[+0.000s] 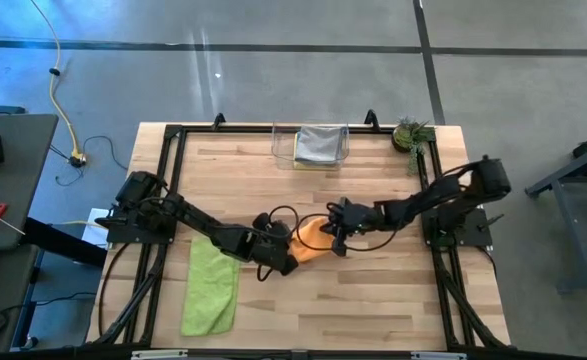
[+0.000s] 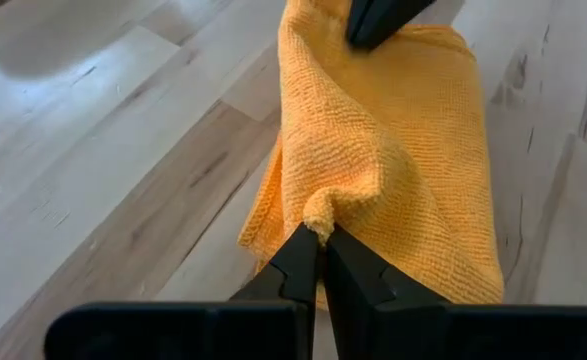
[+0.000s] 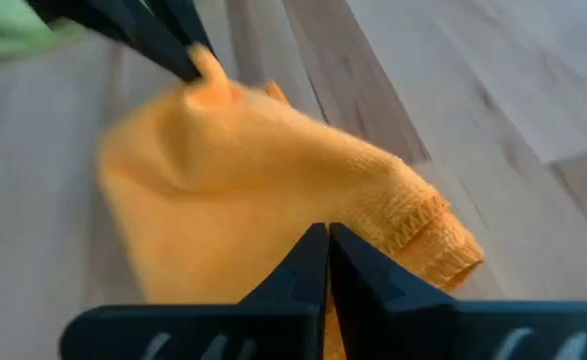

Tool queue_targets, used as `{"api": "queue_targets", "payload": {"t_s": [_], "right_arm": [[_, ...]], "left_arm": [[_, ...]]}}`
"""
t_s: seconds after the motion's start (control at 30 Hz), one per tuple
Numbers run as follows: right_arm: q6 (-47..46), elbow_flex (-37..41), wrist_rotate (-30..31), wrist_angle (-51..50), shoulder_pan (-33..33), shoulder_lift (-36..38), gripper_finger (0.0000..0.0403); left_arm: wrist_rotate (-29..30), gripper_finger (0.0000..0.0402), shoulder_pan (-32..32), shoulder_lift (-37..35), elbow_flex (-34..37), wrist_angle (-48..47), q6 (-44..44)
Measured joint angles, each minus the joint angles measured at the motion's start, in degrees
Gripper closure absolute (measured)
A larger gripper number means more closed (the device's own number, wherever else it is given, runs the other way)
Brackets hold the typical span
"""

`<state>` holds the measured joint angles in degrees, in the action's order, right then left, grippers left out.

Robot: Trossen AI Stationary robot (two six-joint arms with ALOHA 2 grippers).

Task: Fold microfiber towels
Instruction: Fold the orange towel on the table

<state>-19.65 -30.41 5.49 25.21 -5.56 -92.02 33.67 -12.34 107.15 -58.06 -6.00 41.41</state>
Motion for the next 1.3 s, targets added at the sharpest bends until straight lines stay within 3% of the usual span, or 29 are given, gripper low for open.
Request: {"api": "queue_targets", "payload": {"t_s": [0.27, 0.43, 0.57, 0.73, 0.8, 0.9, 1.07, 1.17, 1.3], "right_arm": [[-1.1, -0.6, 2.1, -1.0, 1.0, -4.4, 0.0402], [-0.8, -0.6, 2.7, -1.0, 1.0, -4.2, 0.0402], [-0.6, -0.6, 2.8, -1.0, 1.0, -4.2, 0.0402], [0.5, -0.5, 2.8, -0.6, 1.0, -4.2, 0.0403], [0.7, -0.5, 2.8, -0.6, 1.0, -4.2, 0.0403], [2.0, -0.5, 2.8, -0.4, 1.0, -4.2, 0.0403], [2.2, -0.5, 2.8, 0.7, 1.0, -4.2, 0.0403], [2.4, -0.5, 2.8, 1.1, 1.0, -4.2, 0.0403], [2.4, -0.5, 2.8, 2.1, 1.0, -4.2, 0.0403]], "left_arm": [[1.3, 0.0383, -0.3, -0.6, 0.0, -4.7, -0.1], [-1.6, 0.0330, -1.0, -3.7, 0.0, -13.4, 0.7], [-0.8, 0.0282, -2.1, -7.0, 0.1, -15.0, -0.1], [-3.9, 0.0268, -2.1, -7.0, 2.5, 3.3, -12.3], [-7.2, 0.0283, -1.3, -5.7, 4.5, 14.8, -16.9], [-8.0, 0.0320, 0.1, -4.8, 8.6, 24.8, -22.1], [-11.5, 0.0389, 3.7, -4.8, 16.5, 38.0, -23.0], [-12.4, 0.0394, 5.3, -4.8, 20.3, 45.9, -23.0], [-13.7, 0.0396, 7.0, -4.0, 21.4, 47.7, -22.4]]}}
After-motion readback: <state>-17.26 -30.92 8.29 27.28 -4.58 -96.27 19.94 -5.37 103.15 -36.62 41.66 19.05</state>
